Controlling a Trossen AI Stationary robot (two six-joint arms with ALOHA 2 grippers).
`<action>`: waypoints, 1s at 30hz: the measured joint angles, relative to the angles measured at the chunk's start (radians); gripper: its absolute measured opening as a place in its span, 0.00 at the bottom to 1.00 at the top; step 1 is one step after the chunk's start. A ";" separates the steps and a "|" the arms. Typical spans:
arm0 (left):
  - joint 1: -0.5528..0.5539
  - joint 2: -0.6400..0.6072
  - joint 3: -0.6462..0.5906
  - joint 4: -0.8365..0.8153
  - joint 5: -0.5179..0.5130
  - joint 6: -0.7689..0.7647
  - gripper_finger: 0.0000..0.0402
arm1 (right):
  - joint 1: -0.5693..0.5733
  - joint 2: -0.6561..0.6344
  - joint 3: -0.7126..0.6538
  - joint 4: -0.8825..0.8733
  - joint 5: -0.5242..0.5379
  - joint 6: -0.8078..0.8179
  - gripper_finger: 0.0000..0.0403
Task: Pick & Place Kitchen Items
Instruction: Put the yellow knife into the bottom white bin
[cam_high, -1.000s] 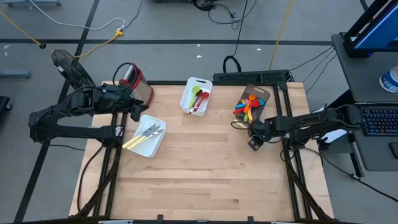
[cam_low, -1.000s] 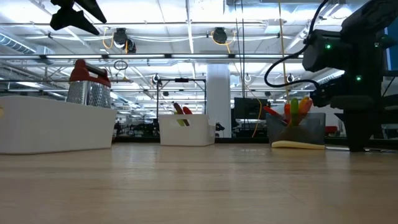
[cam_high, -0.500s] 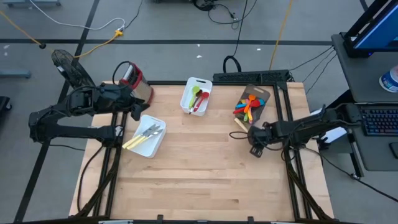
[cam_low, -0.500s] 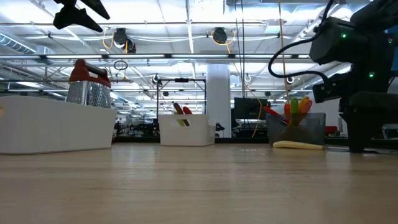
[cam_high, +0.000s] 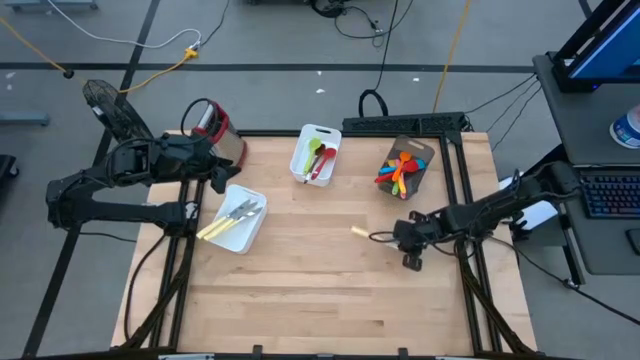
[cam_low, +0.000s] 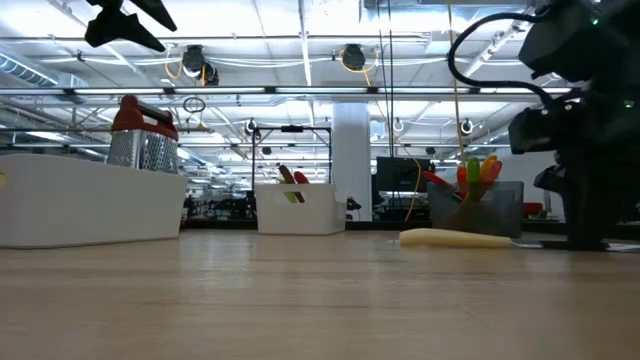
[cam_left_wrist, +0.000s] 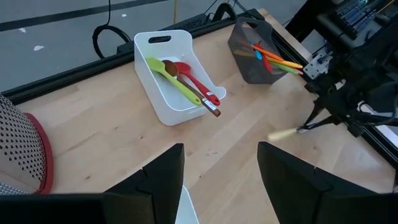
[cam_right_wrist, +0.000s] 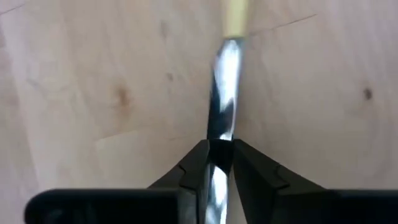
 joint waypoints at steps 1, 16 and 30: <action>0.000 0.000 0.000 0.000 0.000 0.000 0.52 | 0.008 0.000 0.000 0.000 -0.001 -0.002 0.15; 0.000 0.000 0.000 -0.001 0.082 -0.036 0.52 | 0.031 -0.002 0.000 0.053 -0.015 0.034 0.16; -0.001 0.000 0.000 -0.001 0.134 -0.104 0.52 | 0.002 0.004 -0.005 0.229 0.078 -0.079 0.29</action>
